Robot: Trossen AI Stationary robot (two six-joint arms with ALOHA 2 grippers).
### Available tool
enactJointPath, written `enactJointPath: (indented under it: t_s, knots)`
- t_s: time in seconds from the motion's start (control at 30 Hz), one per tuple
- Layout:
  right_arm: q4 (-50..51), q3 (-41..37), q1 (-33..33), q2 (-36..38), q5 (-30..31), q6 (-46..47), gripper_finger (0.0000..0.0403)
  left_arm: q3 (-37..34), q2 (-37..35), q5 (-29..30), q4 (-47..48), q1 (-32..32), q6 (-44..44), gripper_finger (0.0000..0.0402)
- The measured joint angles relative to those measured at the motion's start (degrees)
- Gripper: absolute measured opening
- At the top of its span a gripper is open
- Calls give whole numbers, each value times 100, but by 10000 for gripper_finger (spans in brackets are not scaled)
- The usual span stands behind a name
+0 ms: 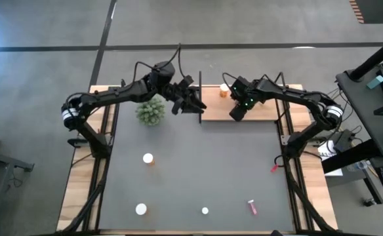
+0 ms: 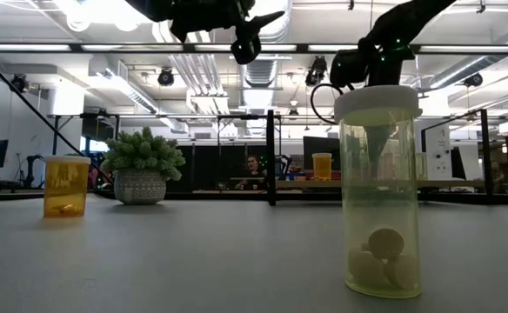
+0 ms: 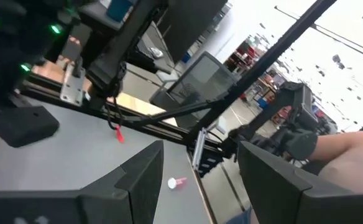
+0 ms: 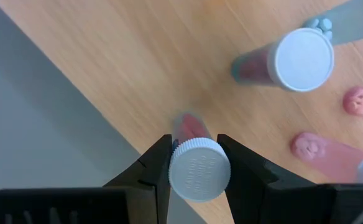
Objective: Pick and place medicine bottles onto shelf by color
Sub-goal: Put the blue pill bottle on the shelf aligned with the other blue pill bottles
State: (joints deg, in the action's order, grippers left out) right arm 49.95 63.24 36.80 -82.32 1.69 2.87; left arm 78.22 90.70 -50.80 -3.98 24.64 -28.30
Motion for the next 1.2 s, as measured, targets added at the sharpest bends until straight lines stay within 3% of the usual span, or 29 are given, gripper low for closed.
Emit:
enactJointPath:
  t_s: [0.73, 1.2]
  knots:
    - [16, -44, 0, -28, 4, -554, 108, 2, 0, 78, -163, 11, 3, 190]
    - [31, 50, 0, -28, 8, -706, 174, 2, 0, 129, -161, 15, 10, 190]
